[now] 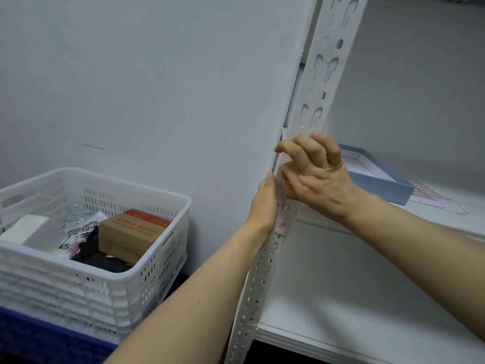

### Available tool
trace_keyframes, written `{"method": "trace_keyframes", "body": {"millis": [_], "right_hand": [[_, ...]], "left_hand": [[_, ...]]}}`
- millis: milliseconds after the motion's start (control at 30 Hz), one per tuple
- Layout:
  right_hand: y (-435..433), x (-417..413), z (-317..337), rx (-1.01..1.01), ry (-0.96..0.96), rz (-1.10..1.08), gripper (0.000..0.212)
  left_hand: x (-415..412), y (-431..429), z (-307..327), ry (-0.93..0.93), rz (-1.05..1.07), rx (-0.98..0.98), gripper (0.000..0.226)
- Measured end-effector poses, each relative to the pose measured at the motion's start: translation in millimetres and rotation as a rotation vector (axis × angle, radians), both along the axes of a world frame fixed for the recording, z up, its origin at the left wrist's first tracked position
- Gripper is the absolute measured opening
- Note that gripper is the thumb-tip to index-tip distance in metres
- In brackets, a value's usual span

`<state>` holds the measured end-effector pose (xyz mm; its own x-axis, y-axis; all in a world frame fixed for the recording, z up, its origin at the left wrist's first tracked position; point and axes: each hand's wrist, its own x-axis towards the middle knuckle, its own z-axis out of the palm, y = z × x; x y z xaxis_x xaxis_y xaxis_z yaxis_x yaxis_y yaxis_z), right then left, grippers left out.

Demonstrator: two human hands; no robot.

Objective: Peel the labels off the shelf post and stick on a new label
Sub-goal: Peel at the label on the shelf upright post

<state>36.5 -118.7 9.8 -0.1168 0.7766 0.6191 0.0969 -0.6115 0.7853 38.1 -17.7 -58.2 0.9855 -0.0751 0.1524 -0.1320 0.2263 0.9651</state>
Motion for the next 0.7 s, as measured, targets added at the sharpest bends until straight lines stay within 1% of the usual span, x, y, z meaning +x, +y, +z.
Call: {"method": "trace_keyframes", "body": {"millis": [167, 267, 367, 467, 533, 567, 633, 700], "right_hand": [[-7, -2, -2, 0.023, -0.002, 0.02, 0.011], [-8, -4, -2, 0.053, 0.006, 0.024, 0.012], [-12, -6, -3, 0.088, 0.035, 0.014, 0.014], [-17, -13, -2, 0.207, 0.114, 0.018, 0.011], [-22, -20, -1, 0.34, 0.256, 0.03, 0.009], [-25, -25, 1, 0.417, 0.372, 0.051, 0.012], [-30, -38, 7, 0.613, 0.678, 0.136, 0.016], [-33, -48, 15, 0.921, 1.004, 0.274, 0.014]], "left_hand": [[0, -1, -2, -0.005, -0.017, -0.018, 0.06], [0, 0, -1, 0.001, -0.013, -0.007, 0.074], [0, 0, -2, 0.017, -0.004, -0.004, 0.069], [0, 0, -2, 0.018, 0.002, 0.006, 0.063], [0, 0, -2, 0.018, 0.008, 0.018, 0.06], [-1, 0, -2, 0.018, 0.007, 0.024, 0.06], [-3, -1, -1, 0.018, 0.011, 0.039, 0.06], [-7, -2, 3, 0.02, 0.041, 0.036, 0.059]]}}
